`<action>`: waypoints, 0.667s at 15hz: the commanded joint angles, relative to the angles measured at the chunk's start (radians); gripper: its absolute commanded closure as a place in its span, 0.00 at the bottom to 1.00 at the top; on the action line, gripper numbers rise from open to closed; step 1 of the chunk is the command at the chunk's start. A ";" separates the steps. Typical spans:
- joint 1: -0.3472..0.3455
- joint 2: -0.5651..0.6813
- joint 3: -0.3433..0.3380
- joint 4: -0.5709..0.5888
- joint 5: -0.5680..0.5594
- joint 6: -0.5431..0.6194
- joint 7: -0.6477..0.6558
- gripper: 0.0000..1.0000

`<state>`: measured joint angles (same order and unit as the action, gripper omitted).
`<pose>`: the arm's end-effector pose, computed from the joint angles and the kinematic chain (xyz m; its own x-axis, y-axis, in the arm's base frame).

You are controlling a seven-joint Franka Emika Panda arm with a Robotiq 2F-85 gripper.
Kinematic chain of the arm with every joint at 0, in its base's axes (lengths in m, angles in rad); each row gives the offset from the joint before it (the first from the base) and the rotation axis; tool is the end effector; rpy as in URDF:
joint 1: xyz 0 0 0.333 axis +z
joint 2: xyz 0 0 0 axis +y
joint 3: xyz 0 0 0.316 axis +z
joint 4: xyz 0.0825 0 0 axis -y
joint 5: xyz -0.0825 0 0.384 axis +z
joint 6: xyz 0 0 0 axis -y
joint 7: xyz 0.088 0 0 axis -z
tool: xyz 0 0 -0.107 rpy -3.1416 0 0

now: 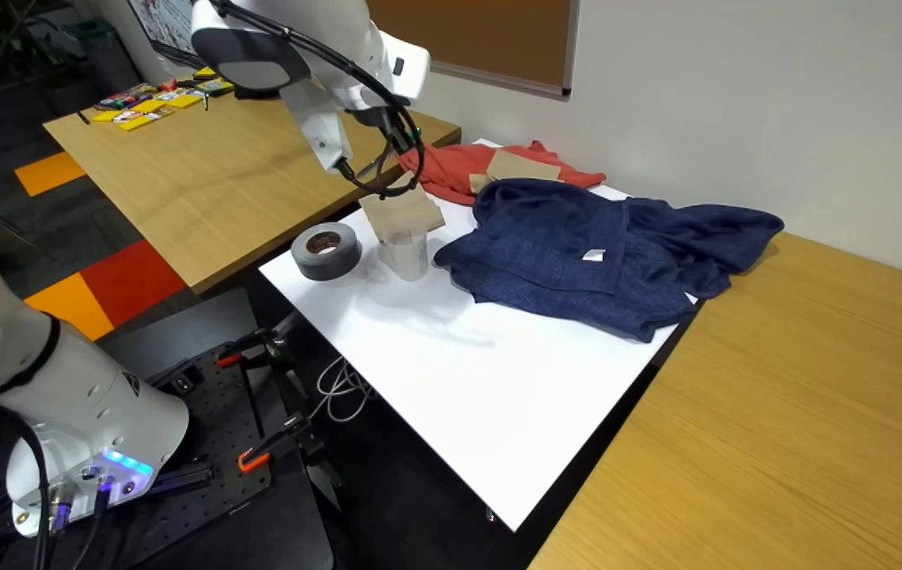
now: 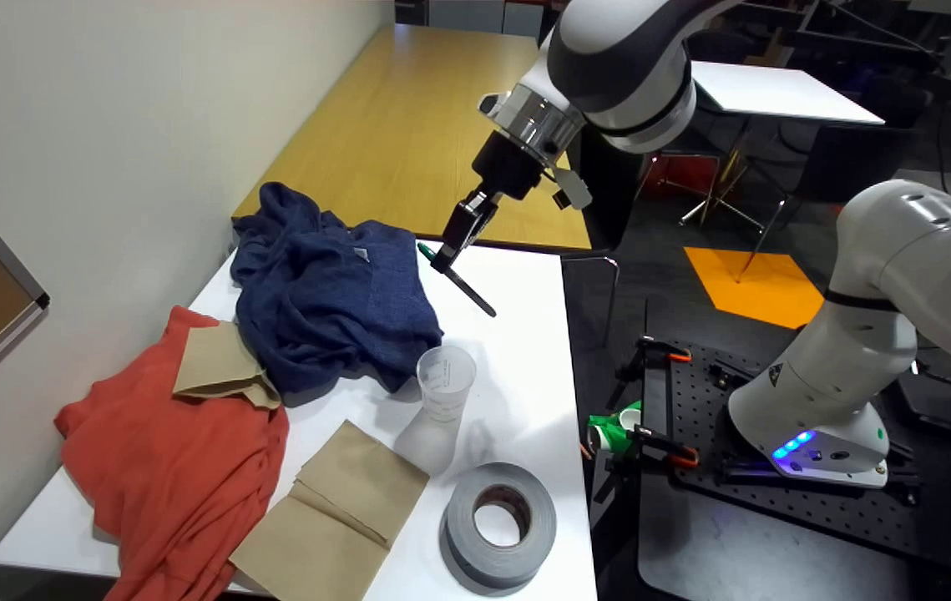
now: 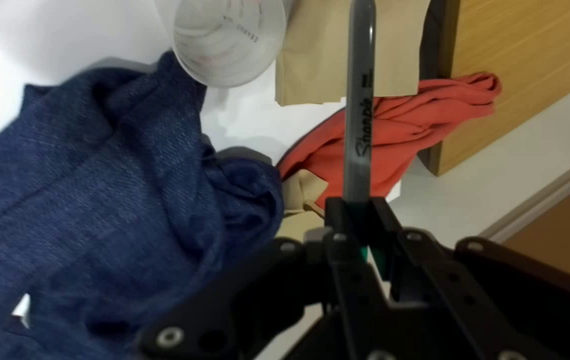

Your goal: Put the green pen inside the clear cup

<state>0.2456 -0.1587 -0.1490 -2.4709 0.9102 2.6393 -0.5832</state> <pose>0.4813 0.0261 0.3779 0.9140 -0.1596 0.3731 0.0366 -0.8833 -0.4675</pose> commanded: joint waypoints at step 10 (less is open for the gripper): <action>0.050 0.168 -0.083 0.085 0.612 0.067 -0.895 0.96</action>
<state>0.2878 -0.0426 -0.2345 -2.4290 1.3921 2.6733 -1.3311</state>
